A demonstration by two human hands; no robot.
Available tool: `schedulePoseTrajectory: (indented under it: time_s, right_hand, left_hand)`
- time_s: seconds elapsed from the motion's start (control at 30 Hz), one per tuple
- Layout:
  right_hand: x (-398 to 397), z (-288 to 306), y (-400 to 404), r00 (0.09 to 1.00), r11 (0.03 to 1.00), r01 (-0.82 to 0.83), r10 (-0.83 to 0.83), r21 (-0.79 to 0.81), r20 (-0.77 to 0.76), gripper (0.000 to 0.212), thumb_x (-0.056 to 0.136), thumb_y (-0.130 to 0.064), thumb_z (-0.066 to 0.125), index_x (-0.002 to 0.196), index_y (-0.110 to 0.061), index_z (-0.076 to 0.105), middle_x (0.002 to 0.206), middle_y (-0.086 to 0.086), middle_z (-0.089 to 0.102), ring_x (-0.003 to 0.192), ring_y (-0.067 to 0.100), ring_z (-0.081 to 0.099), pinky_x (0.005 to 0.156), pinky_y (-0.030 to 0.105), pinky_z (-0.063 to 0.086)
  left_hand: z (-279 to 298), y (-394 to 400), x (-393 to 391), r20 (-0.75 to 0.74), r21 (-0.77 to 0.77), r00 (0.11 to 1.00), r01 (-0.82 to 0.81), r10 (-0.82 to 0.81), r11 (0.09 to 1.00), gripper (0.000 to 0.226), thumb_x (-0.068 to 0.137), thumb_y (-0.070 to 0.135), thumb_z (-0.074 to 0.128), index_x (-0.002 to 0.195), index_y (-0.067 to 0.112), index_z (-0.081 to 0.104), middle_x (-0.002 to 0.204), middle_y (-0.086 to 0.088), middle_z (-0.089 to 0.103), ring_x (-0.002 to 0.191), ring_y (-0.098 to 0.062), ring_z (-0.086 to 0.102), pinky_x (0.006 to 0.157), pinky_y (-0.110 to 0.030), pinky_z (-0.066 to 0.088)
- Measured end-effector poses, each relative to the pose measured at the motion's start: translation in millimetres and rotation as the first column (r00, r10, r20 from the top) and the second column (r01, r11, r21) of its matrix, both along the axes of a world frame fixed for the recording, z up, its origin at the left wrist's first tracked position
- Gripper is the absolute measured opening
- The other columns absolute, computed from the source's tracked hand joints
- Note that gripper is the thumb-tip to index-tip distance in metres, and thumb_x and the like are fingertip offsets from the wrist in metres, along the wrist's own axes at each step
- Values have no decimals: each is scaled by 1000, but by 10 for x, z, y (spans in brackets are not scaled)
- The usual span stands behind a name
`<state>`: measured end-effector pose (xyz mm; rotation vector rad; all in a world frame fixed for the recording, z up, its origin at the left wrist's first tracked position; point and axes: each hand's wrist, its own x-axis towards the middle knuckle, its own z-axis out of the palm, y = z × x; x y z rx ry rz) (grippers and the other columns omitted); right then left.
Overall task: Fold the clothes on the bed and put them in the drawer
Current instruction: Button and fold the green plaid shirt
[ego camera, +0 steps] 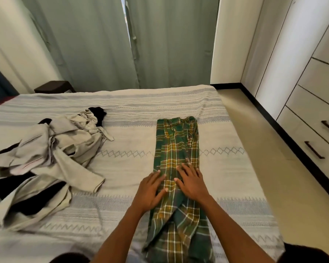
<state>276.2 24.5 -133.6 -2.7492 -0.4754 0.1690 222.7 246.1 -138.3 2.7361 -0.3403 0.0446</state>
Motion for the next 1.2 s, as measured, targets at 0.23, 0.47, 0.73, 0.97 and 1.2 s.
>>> schedulePoseTrajectory:
  time_s: [0.23,0.47,0.73,0.97,1.2]
  right_hand:
    - [-324,102,-230,944,980,181,-198,-87,-265,84,96,-72,11,161,-21,-2,168,4,-7,154,34,1,122,58,5]
    - [-700,160,-175,991,987,-66,47,-146,-126,102,75,-82,-8,160,-31,15,168,-5,8,155,24,0,123,49,4]
    - [-1259,-38,-582,997,995,27,-34,94,75,41,104,-32,43,144,-24,50,153,0,46,139,24,43,113,43,38]
    - [-1758,-349,-1236,965,984,-179,177,-9,194,52,100,-38,47,150,-30,42,154,-3,45,134,21,50,106,38,43]
    - [-1974,-264,-1176,917,919,-341,371,-198,143,77,96,-53,39,159,-40,-3,168,-9,-10,152,14,-1,119,35,10]
  left_hand:
    - [-84,68,-799,-188,244,981,101,-55,964,99,74,88,-11,156,32,-13,160,3,-26,145,-20,-24,118,-41,-13]
    - [0,148,-1154,-176,256,975,176,-134,951,61,100,60,0,155,36,-11,163,8,-6,152,-24,10,121,-48,17]
    - [130,455,-1477,-152,280,949,311,-278,909,48,100,63,4,148,60,2,165,10,1,150,-20,21,118,-43,24]
    - [34,677,-1669,-213,361,940,329,-266,873,80,96,63,33,155,38,-15,164,2,-18,152,-27,12,119,-45,21]
    - [-59,390,-1794,-146,344,967,248,-209,906,74,92,74,5,157,39,-5,165,10,-9,152,-27,16,119,-44,23]
